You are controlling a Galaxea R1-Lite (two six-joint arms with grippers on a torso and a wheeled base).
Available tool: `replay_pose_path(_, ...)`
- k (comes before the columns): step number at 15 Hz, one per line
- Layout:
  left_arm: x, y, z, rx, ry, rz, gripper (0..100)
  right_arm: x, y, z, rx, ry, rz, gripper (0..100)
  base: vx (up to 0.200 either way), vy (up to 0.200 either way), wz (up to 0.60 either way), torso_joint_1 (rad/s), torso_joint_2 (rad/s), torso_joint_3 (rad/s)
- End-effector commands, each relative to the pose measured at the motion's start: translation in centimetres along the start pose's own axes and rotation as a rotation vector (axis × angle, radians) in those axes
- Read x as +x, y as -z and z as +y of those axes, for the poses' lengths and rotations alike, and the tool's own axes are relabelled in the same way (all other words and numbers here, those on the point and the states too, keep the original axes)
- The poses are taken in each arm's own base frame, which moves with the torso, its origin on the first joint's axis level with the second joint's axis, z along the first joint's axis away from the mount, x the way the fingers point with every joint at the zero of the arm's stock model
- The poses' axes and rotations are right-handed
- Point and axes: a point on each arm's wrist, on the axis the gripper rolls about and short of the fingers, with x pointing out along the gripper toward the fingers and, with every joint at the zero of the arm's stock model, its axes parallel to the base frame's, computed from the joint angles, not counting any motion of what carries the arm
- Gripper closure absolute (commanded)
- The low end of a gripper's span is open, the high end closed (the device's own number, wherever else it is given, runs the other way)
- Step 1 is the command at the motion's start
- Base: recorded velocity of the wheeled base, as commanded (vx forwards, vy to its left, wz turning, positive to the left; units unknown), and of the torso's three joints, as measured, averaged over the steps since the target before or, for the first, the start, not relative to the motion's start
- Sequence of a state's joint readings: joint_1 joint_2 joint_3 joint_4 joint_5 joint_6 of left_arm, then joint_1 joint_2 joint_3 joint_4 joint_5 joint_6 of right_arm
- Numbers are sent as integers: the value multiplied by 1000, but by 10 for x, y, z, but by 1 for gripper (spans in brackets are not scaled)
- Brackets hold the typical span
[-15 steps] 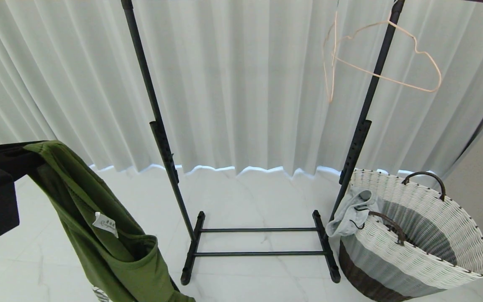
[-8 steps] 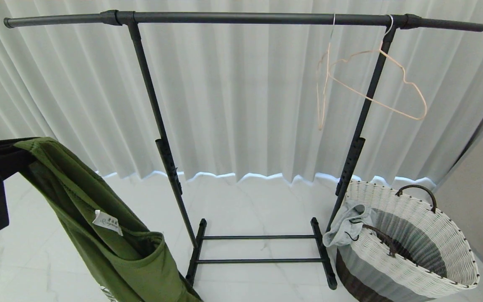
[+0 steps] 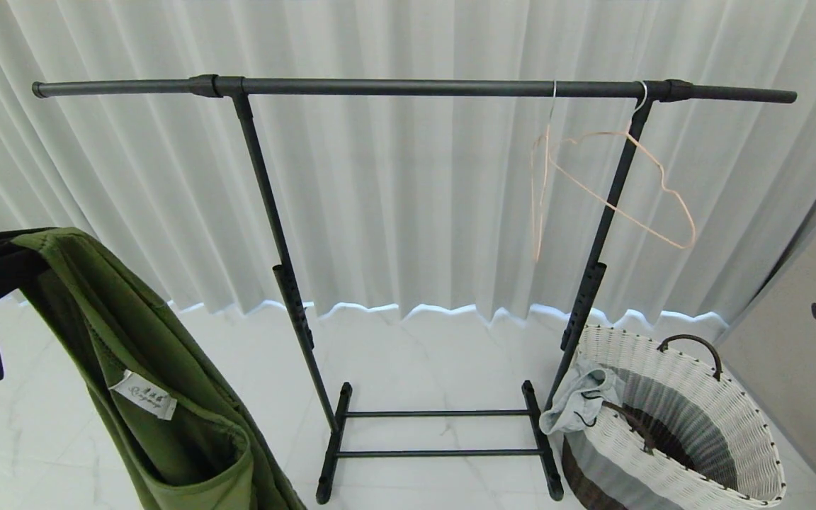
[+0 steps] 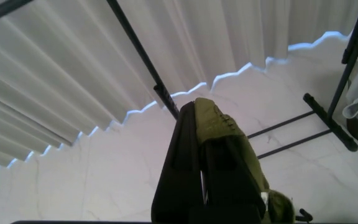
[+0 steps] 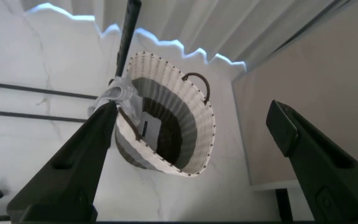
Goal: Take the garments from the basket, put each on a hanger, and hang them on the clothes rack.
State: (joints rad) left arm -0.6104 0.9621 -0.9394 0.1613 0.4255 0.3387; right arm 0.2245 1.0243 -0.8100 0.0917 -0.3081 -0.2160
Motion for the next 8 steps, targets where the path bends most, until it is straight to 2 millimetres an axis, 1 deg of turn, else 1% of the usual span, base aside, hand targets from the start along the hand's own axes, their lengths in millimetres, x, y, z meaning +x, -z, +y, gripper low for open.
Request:
replay_pose_path(1,2,0,-1,3,1,6,100,1,0,0,-1,2,3,0,0,0,0,251,-540,-290)
replay_pose_path(4,1,1,-1,3,1,6,100,1,1,0,-2,3,6,0,0,0,0,235,-522,-276)
replay_pose_path(6,1,1,-1,4,-2,7,100,1,1,0,-18,3,5,0,0,0,0,102,-212,-115)
replay_pose_path(8,3,4,2,1,-35,30,100,-1,1,0,-43,4,0,0,0,0,0,34,-71,-44)
